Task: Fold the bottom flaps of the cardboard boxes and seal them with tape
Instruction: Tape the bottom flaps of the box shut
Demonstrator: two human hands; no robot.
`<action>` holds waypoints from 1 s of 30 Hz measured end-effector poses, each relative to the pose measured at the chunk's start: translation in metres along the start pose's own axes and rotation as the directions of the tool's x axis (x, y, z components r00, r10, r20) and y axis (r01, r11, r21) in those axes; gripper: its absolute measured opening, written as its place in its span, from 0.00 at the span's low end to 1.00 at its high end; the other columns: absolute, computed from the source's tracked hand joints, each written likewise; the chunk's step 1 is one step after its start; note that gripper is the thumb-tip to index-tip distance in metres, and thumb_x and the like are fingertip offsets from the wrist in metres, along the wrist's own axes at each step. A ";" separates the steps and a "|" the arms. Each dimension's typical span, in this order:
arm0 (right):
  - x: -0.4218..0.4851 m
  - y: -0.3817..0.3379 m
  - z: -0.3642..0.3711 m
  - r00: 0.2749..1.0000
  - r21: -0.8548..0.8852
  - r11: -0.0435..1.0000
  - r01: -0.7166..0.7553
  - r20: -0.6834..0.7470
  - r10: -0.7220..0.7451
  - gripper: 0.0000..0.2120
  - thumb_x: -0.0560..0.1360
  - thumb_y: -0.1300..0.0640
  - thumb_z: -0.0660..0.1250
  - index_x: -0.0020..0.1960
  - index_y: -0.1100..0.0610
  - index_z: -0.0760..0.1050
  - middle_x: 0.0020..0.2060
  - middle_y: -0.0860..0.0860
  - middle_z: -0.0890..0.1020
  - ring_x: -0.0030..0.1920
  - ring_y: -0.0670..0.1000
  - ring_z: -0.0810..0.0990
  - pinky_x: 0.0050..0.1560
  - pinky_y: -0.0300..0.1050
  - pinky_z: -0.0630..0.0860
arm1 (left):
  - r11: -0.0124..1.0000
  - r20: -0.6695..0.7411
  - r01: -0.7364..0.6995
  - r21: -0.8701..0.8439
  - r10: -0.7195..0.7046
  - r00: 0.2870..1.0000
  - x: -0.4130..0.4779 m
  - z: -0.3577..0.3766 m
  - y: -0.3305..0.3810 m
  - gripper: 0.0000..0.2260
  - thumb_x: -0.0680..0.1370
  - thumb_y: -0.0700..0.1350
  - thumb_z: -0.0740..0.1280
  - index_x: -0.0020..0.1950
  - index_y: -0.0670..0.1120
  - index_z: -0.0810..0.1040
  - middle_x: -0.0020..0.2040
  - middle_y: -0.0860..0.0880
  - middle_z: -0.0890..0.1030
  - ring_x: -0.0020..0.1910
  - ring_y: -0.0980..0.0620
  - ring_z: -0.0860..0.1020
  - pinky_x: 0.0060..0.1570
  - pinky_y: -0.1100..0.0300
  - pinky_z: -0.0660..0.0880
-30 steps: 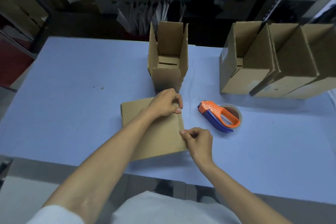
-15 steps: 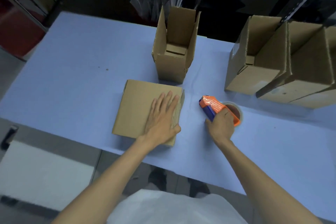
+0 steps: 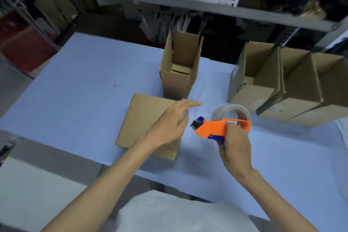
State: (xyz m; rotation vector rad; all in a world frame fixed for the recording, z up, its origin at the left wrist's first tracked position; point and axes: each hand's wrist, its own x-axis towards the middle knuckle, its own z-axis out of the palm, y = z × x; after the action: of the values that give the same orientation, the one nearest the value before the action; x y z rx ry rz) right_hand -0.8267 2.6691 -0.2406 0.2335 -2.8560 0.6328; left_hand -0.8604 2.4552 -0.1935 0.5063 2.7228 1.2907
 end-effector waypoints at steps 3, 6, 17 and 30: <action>0.003 -0.005 -0.012 0.999 0.030 0.998 0.046 -0.019 -0.046 0.15 0.64 0.70 0.75 0.44 0.64 0.70 0.34 0.57 0.74 0.32 0.56 0.69 0.29 0.45 0.63 | 0.994 0.036 -0.088 0.072 0.085 0.996 -0.006 -0.005 0.005 0.16 0.75 0.34 0.64 0.58 0.49 0.80 0.52 0.57 0.79 0.52 0.60 0.75 0.53 0.74 0.67; 0.005 -0.007 -0.017 0.996 0.056 0.995 0.081 -0.039 -0.078 0.15 0.65 0.68 0.76 0.43 0.64 0.71 0.34 0.57 0.75 0.32 0.53 0.67 0.29 0.45 0.62 | 0.991 -0.028 -0.114 0.070 0.117 0.993 -0.009 -0.007 0.007 0.09 0.76 0.39 0.67 0.53 0.48 0.81 0.48 0.57 0.80 0.48 0.61 0.76 0.50 0.70 0.70; 0.026 0.012 -0.026 0.878 0.387 0.908 -0.160 0.477 -0.049 0.35 0.60 0.45 0.77 0.59 0.43 0.58 0.43 0.42 0.81 0.39 0.45 0.79 0.38 0.42 0.77 | 0.925 0.117 0.285 -0.250 -0.264 0.958 0.012 -0.001 -0.009 0.05 0.77 0.42 0.69 0.42 0.46 0.82 0.39 0.52 0.83 0.39 0.56 0.80 0.44 0.61 0.76; 0.037 0.000 -0.022 0.927 0.306 0.951 0.047 0.341 -0.156 0.25 0.60 0.37 0.76 0.52 0.46 0.73 0.39 0.42 0.80 0.37 0.48 0.78 0.37 0.44 0.77 | 0.757 0.169 0.583 -0.295 -0.559 0.812 0.007 0.002 -0.022 0.08 0.78 0.41 0.68 0.39 0.44 0.81 0.35 0.47 0.81 0.34 0.55 0.78 0.36 0.65 0.77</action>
State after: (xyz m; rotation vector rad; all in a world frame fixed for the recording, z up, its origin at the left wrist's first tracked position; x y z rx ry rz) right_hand -0.8591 2.6751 -0.2122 0.6024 -3.0515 1.0959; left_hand -0.8725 2.4466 -0.2110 -0.2990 2.2353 1.4504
